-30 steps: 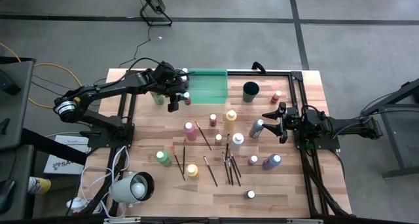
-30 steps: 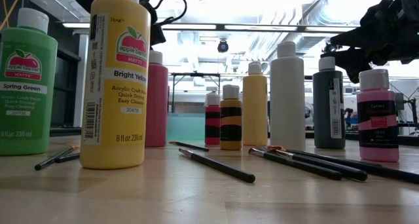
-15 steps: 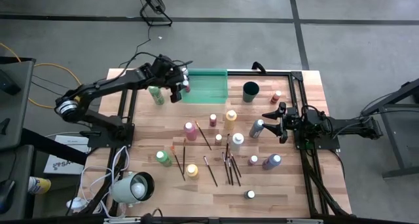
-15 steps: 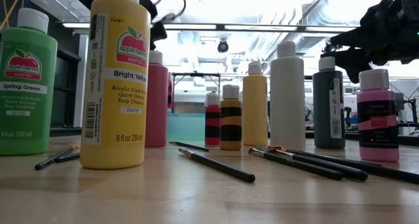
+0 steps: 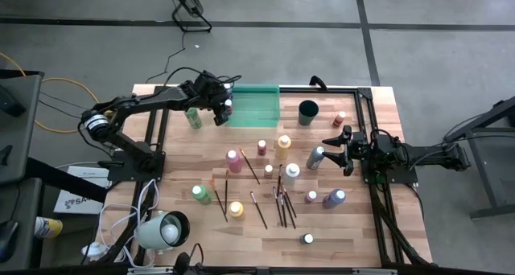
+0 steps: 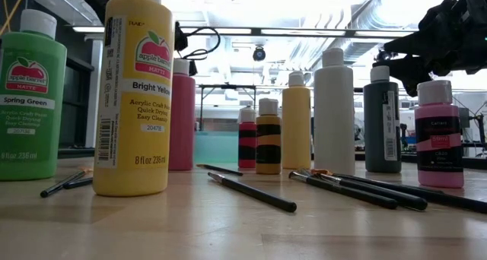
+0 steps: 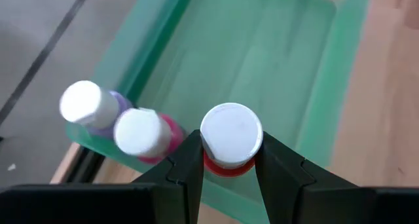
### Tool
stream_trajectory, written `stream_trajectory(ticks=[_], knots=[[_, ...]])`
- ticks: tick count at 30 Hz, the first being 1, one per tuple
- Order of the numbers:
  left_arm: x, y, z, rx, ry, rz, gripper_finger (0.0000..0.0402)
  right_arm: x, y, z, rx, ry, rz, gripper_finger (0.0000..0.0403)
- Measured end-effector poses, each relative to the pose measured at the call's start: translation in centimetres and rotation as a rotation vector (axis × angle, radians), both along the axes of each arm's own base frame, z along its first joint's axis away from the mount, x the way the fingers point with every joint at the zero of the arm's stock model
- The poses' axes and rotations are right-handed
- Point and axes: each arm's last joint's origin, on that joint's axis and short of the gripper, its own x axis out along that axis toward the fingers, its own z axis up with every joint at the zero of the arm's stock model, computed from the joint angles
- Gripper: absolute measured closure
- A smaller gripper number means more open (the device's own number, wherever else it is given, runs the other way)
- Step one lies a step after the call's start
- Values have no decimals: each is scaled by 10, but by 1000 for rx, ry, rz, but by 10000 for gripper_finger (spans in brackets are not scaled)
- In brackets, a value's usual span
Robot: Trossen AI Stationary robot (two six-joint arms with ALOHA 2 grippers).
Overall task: Pick & Place Paint Supplies
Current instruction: Put the orange paint bottle into the green bin
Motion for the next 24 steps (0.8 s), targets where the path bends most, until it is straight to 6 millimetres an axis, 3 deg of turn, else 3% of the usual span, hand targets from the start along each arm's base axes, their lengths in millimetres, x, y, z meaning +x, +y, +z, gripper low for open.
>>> stream_trajectory(ticks=[24], knots=[[0,8,-14,-39,41,53,280,0,0,0,0,1,0,166]])
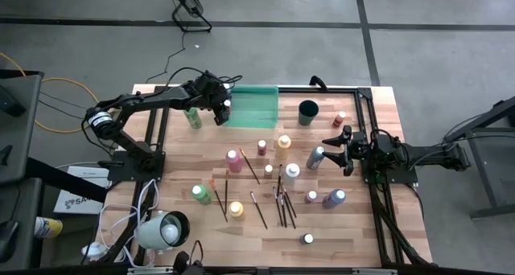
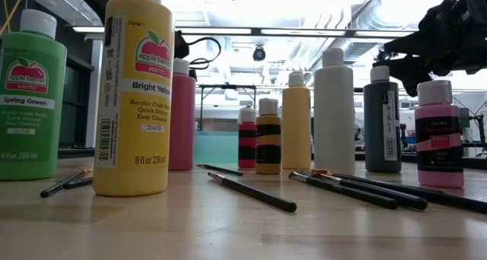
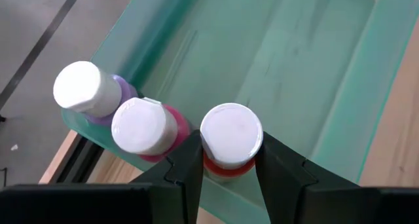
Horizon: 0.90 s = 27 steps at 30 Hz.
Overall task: Pick & Place Paint Supplies
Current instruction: Put the orange paint bottle into the green bin
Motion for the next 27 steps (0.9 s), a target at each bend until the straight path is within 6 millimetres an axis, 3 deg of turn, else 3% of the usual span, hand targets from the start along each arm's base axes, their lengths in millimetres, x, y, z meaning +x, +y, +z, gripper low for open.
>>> stream_trajectory(ticks=[7,27], knots=[[0,-1,-1,-10,8,2,249,0,0,0,0,0,0,166],[-7,-4,8,54,54,-18,240,0,0,0,0,0,0,166]])
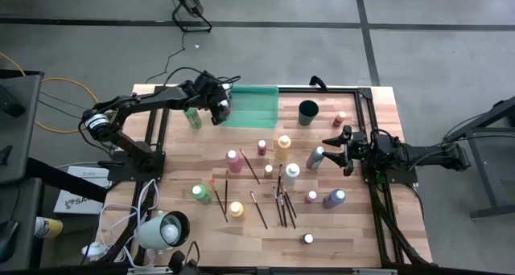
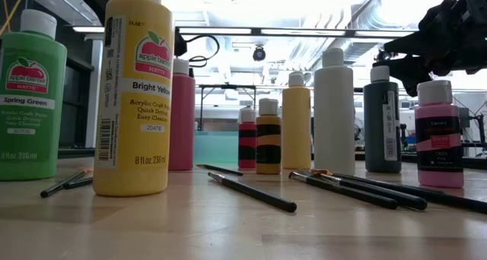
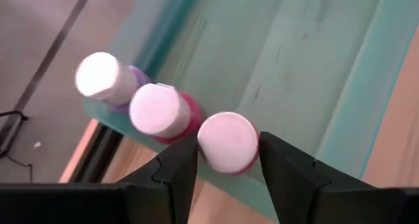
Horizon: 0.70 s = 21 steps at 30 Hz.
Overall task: Pick & Place Paint Supplies
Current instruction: Put the orange paint bottle into the green bin, then put the red paint bottle into the green bin
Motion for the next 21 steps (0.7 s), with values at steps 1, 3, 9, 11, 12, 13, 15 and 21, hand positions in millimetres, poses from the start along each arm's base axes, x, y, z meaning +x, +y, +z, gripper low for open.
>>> stream_trajectory(ticks=[1,3,9,11,12,13,15,21], knots=[[-1,-1,1,4,11,-5,235,0,0,0,0,0,0,166],[-3,-2,2,15,31,-5,217,0,0,0,0,0,0,166],[-4,-2,4,34,40,-5,134,0,0,0,0,0,0,166],[-6,-3,9,57,28,4,113,0,0,0,0,0,0,166],[-7,-4,14,74,19,11,105,0,0,0,0,-1,0,166],[-9,-5,18,92,13,20,99,0,0,0,0,0,0,166],[-13,-8,28,136,-1,24,95,0,0,0,0,0,0,166],[-13,-25,55,208,-126,-247,102,0,0,0,0,0,0,166]])
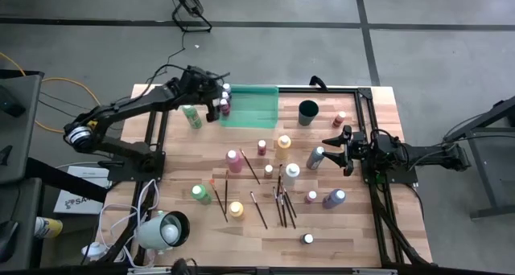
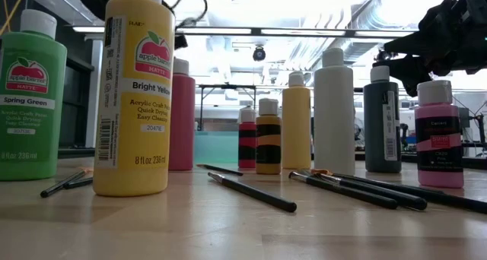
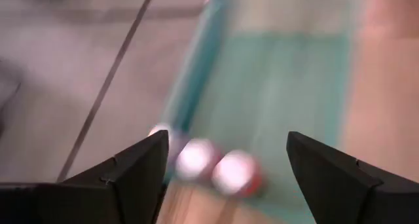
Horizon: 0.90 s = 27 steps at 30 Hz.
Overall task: Pick & Place Paint Supplies
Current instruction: Put the red paint bottle into the green bin
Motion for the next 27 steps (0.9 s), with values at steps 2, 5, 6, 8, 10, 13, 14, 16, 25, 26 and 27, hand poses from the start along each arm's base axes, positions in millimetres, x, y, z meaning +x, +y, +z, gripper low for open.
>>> stream_trajectory(ticks=[2,5,6,8,10,13,14,16,25,26,27], knots=[[6,-6,1,-2,-30,-109,108,0,0,0,0,1,0,166],[13,-12,4,1,-73,-189,121,0,0,0,0,0,0,166],[17,-15,3,3,-79,-203,125,0,0,0,0,0,0,166],[20,-19,3,-2,-78,-219,134,0,0,0,0,0,0,166],[25,-25,5,8,-86,-254,141,0,0,0,0,0,0,166],[30,-34,7,29,-76,-315,150,0,0,0,0,0,0,166],[32,-37,8,36,-75,-342,152,0,0,0,0,0,0,166],[36,-42,12,44,-85,-389,155,0,0,0,0,0,0,166],[51,-49,21,4,-15,-387,158,0,0,0,0,0,0,166],[55,-48,25,-7,-3,-389,158,0,0,0,0,0,0,166],[60,-49,29,-20,9,-394,158,0,0,0,0,0,0,166]])
